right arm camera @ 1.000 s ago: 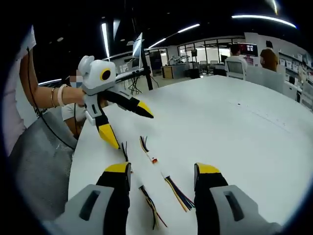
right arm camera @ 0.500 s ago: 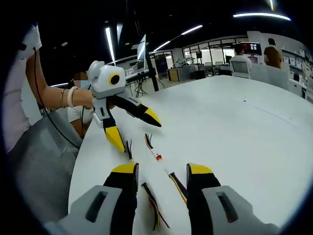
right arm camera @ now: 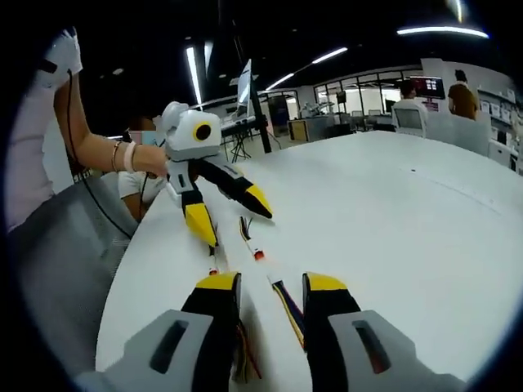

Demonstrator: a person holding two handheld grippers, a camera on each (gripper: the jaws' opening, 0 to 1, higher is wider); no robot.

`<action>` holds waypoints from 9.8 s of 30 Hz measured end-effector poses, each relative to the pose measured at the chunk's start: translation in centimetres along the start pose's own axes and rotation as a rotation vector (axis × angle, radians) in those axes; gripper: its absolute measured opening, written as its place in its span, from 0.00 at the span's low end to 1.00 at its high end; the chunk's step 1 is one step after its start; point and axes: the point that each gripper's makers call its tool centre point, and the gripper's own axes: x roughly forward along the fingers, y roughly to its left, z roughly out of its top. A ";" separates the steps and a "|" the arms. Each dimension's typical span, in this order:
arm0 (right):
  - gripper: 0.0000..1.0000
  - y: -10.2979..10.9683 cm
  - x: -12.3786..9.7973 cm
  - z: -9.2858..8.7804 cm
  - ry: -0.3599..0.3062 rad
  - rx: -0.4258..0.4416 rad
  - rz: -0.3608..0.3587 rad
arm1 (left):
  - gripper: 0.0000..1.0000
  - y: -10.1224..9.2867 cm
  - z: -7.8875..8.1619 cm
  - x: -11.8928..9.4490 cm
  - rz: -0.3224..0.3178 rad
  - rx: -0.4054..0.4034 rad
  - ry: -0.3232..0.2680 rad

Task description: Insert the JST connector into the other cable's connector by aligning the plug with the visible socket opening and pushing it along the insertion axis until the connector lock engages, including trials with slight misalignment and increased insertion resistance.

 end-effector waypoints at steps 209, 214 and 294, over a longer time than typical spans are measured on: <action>0.03 2.6 1.3 4.4 0.057 -0.291 0.265 | 0.00 -2.1 3.8 -0.4 -0.269 0.410 0.012; 0.03 2.5 1.3 4.4 0.061 -0.277 0.264 | 0.00 -2.3 3.5 -0.4 -0.278 0.418 0.025; 0.02 3.3 1.2 4.5 0.080 -0.278 0.261 | 0.00 -2.9 3.9 0.0 -0.296 0.467 0.026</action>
